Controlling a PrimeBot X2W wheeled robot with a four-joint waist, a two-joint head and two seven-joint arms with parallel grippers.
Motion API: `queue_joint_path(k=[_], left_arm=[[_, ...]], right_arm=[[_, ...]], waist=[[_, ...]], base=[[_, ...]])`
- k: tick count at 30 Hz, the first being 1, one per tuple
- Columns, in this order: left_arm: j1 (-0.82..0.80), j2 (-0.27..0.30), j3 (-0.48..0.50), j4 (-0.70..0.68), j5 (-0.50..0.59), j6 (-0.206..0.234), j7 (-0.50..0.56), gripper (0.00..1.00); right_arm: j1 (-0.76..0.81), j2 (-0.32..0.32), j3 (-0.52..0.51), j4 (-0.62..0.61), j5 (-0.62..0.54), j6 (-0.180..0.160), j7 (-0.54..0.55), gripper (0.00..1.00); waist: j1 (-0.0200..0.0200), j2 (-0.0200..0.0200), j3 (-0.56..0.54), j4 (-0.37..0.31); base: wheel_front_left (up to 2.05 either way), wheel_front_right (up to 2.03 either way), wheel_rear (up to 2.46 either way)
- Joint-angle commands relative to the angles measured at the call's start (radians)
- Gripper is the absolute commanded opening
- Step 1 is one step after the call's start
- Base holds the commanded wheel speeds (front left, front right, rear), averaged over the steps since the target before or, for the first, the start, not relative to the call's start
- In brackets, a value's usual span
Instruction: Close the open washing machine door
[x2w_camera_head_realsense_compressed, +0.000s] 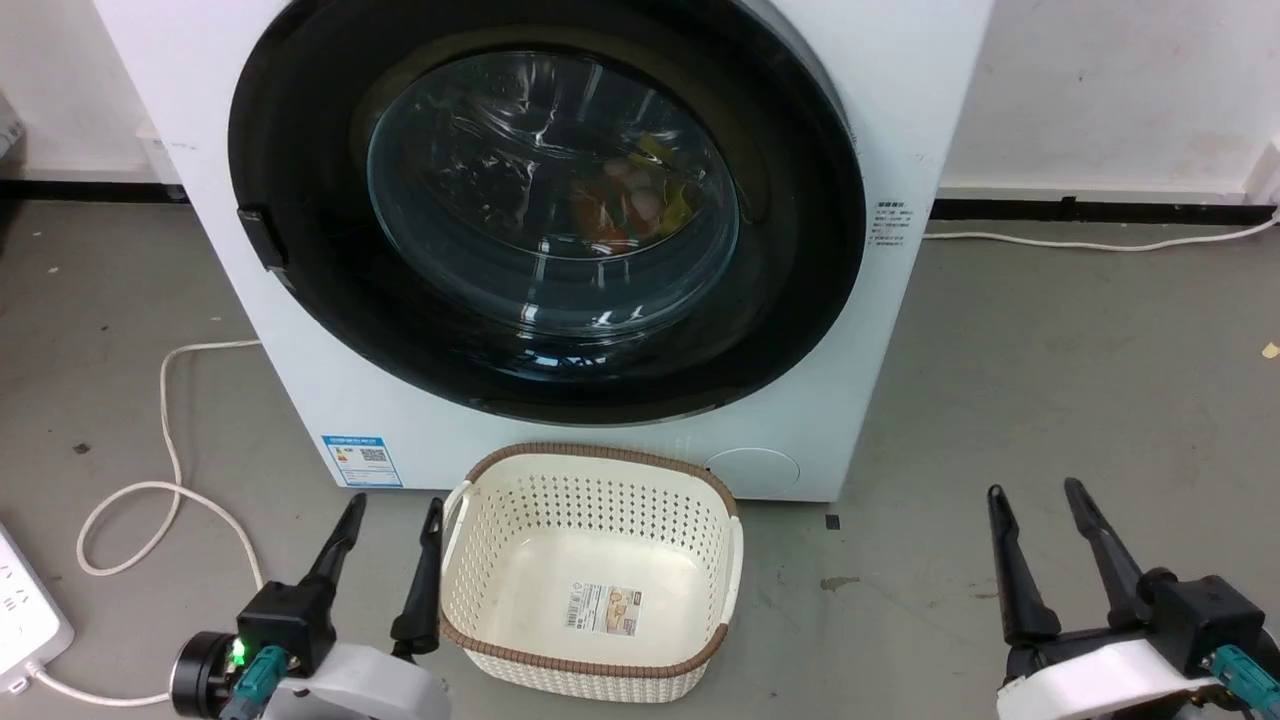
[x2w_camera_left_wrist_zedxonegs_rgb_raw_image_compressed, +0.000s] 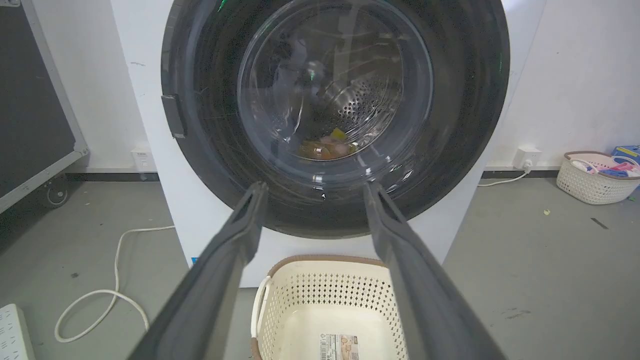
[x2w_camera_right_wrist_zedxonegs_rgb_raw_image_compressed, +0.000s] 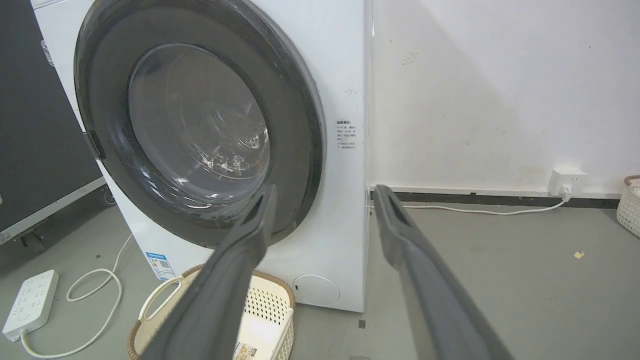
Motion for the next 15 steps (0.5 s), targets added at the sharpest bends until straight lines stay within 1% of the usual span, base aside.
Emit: queue_joint_path(k=[1,3,4,15], left_arm=[[0.011,-0.005,0.007,0.005,0.003,-0.003,-0.004,1.00],[0.011,-0.009,0.013,0.012,0.001,-0.003,-0.004,1.00],[0.001,-0.004,0.012,0.011,0.000,0.000,0.000,0.00],[0.004,-0.006,0.011,-0.001,0.007,0.008,0.016,0.00]], right_arm=[[0.016,0.005,0.002,0.005,0.005,-0.001,-0.004,1.00],[0.017,0.005,0.007,0.010,0.008,-0.001,-0.004,1.00],[0.000,0.000,0.008,0.008,0.002,0.000,0.000,0.00],[-0.001,0.000,0.010,0.000,-0.005,0.000,0.016,0.00]], waist=[[0.0000,-0.0001,-0.001,0.000],[0.0000,-0.0001,-0.003,0.001],[0.0000,-0.0001,-0.003,0.001],[0.0000,-0.0001,-0.002,0.005]], base=[[0.00,0.00,0.00],[0.00,0.00,0.00],[0.00,0.00,0.00],[0.00,0.00,0.00]])
